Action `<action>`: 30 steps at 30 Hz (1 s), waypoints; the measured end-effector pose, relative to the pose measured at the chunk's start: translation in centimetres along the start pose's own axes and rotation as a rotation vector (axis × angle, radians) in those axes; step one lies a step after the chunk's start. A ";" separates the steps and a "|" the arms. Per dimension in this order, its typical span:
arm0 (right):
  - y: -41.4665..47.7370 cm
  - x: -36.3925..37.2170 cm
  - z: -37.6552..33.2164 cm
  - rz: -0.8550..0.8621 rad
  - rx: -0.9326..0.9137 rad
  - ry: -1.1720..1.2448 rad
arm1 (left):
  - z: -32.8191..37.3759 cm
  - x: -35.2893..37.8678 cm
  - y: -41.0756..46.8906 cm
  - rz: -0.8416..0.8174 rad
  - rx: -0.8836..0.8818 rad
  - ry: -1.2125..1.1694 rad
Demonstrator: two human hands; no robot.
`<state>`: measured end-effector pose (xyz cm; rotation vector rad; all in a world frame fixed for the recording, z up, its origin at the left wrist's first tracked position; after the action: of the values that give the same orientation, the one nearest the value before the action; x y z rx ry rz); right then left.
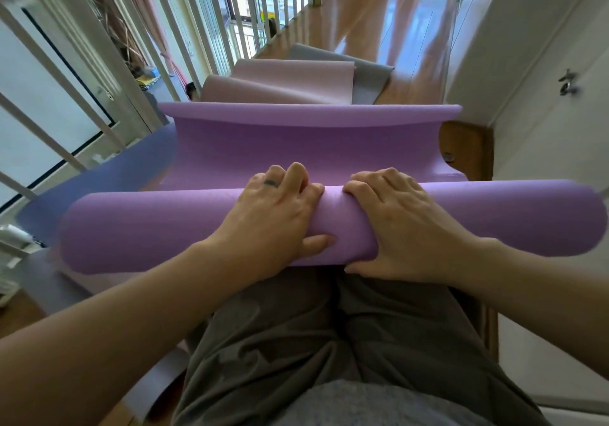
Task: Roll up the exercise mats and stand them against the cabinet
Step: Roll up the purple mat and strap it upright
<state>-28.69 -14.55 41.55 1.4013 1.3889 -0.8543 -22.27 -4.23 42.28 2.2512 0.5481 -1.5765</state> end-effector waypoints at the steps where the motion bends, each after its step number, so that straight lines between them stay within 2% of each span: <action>1: 0.1 0.3 0.1 0.000 0.001 -0.018 | 0.1 -0.1 -0.1 0.005 -0.006 0.008; 8: 1.4 1.1 0.7 -0.003 0.009 -0.180 | 0.4 1.4 -0.5 -0.019 -0.037 0.037; 13: 2.5 0.3 0.6 -0.128 0.065 -0.102 | 0.1 1.3 0.5 -0.084 -0.021 0.056; 19: 1.3 0.2 0.4 -0.231 0.042 -0.021 | 0.8 0.3 -0.4 -0.110 0.055 0.046; 24: 1.2 0.0 1.5 -0.162 0.061 0.040 | 0.1 0.9 0.5 -0.140 0.060 -0.083; 30: 1.0 -0.1 1.2 -0.036 -0.025 0.066 | -0.4 0.7 0.4 -0.068 0.010 -0.075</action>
<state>-27.53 -15.64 41.44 1.4004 1.4742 -0.8172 -21.60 -4.29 41.81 2.1920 0.6028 -1.6931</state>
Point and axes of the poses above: each hand's wrist, its own y-axis towards the middle knuckle, its own x-axis out of the palm, z = x × y, the point moved 8 cm from there along y, towards the middle knuckle, and after that the axes turned 13 degrees about y, right-handed, at the moved point
